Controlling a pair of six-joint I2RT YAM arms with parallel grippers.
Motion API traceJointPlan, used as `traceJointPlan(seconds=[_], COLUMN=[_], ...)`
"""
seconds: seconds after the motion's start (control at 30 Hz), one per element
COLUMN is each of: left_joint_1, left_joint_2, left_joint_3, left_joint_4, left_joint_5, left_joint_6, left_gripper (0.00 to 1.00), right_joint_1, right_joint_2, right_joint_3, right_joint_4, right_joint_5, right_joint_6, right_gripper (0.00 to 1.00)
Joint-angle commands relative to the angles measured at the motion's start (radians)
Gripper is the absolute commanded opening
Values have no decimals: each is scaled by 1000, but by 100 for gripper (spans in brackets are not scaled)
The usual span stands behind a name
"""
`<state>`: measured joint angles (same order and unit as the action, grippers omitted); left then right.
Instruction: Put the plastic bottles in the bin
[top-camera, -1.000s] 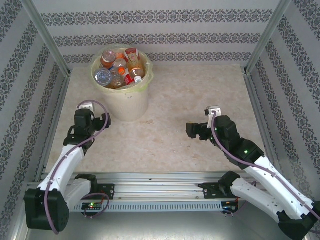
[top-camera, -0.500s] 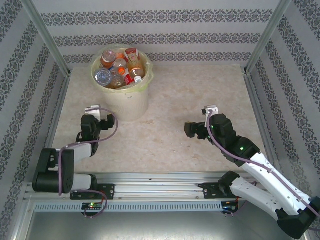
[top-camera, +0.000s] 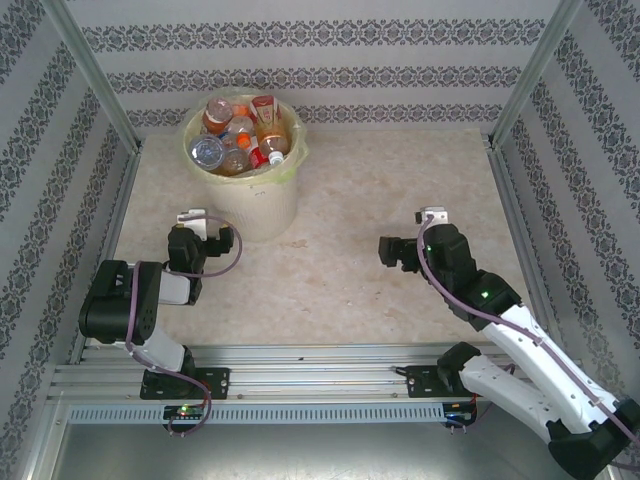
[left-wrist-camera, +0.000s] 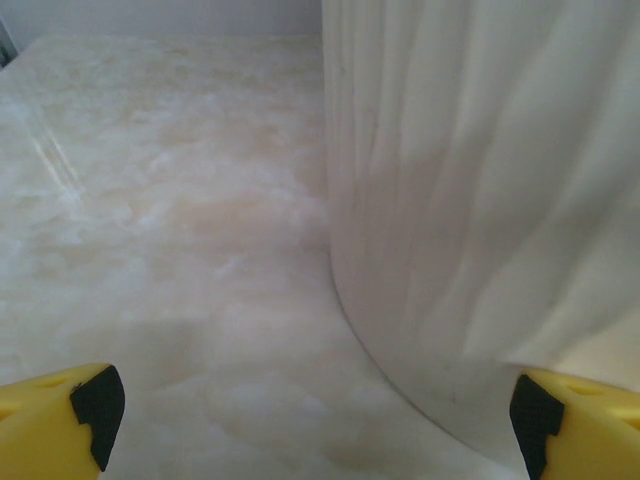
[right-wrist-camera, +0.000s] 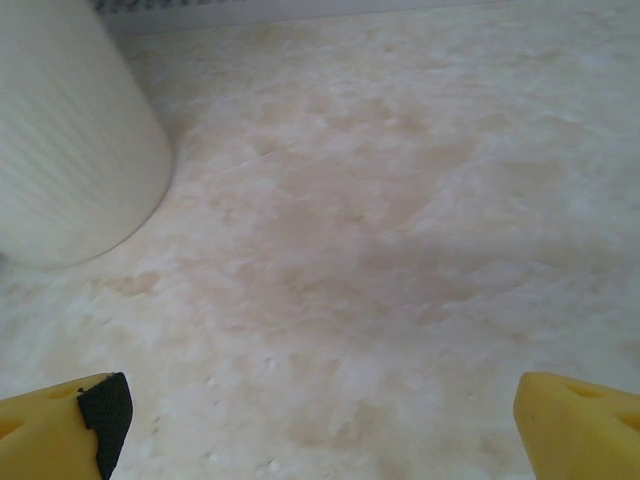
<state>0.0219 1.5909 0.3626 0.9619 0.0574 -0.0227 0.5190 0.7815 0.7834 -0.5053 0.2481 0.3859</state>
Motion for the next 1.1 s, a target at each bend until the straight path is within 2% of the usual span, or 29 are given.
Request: traceJointPlan(seconds=[0.0,0.13,0.3,0.43,0.57,0.73,0.87,1.07], left_joint_1=[9,9,10,9,10,9,9,9], left_joint_2=[-12,-9,-7,-7,-8,-7,-8,-7], left_joint_3=[17,7,13,13,13,15,15,15], left_joint_4=[-24,1,-8,-8,-8,-9,-9,-9], left_joint_5=[-20,-23,-16,-14,-13,-12,-11,-11], left_joint_6=[-4,-6,-2,-2,-1,0,0,0], left_gripper=[100,100,100,100,100,100,100,100], right_joint_1=[-103,-216,-305,-384,-397,-479,-489,-514], right_joint_2=[55,136,172,230,254,260,250,304], right_joint_3=[28,41,-1,-53,-147,-287,-405,-434], right_joint_4=[40,97,236,341,503,731,910,1004], right_joint_5=[31,-10,38,29,112,19,84,-9], right_joint_6=[0,-54,-162,-206,-300,-286,-287,-255], right_gripper=[98,98,98,98,98,98,98,98])
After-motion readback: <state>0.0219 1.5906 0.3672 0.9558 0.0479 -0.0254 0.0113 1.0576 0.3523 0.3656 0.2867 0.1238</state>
